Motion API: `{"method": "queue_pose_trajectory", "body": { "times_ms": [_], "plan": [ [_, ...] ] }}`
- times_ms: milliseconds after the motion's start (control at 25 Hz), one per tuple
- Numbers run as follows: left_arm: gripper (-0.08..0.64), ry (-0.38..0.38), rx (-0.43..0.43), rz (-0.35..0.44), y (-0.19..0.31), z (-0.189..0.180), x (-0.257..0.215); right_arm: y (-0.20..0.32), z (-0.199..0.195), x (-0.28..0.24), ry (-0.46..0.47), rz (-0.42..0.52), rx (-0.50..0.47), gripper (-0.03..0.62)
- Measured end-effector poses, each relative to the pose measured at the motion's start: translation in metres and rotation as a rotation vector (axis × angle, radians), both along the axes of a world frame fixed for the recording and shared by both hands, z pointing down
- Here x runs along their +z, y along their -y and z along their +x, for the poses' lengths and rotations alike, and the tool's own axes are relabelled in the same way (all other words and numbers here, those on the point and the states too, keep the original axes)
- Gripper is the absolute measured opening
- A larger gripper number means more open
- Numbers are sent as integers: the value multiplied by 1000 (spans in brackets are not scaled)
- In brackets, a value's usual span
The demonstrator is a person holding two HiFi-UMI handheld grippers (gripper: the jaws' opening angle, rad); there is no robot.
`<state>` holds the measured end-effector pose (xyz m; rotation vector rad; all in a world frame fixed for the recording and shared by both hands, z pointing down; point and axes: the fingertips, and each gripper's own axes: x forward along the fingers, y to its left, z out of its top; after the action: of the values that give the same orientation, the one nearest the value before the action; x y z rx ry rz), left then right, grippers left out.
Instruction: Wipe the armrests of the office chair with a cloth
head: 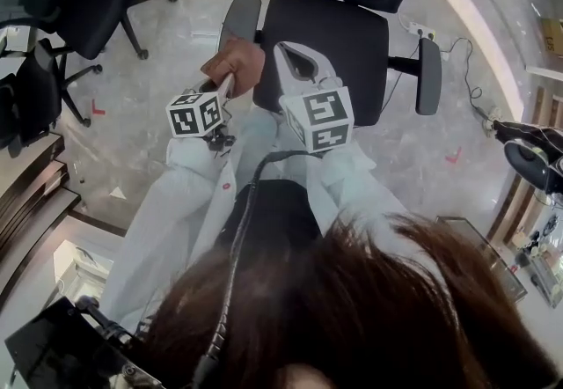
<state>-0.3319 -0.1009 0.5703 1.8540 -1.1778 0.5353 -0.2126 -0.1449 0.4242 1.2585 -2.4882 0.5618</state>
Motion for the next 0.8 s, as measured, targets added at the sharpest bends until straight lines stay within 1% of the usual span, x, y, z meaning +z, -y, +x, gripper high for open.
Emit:
{"method": "queue_pose_trajectory", "body": {
  "times_ms": [80,160,240,360,520,640,800],
  "plan": [
    [38,15,-8,16,17,1,-7,-5,3,-4,-8,-8,2,0],
    [38,51,0,33,43,1,-10,-3,4,-6,-20,-12,2,0],
    [38,77,27,59,84,2,-4,9,0,3,-35,-23,3,0],
    [38,74,68,77,142,8,13,24,-3,22,-53,-53,18,0],
    [38,103,121,91,191,22,21,26,3,27,-58,-69,53,0],
    [38,123,145,77,211,30,28,27,12,32,-62,-79,77,0],
    [38,151,162,15,200,30,42,28,22,33,-59,-76,103,0]
  ]
}}
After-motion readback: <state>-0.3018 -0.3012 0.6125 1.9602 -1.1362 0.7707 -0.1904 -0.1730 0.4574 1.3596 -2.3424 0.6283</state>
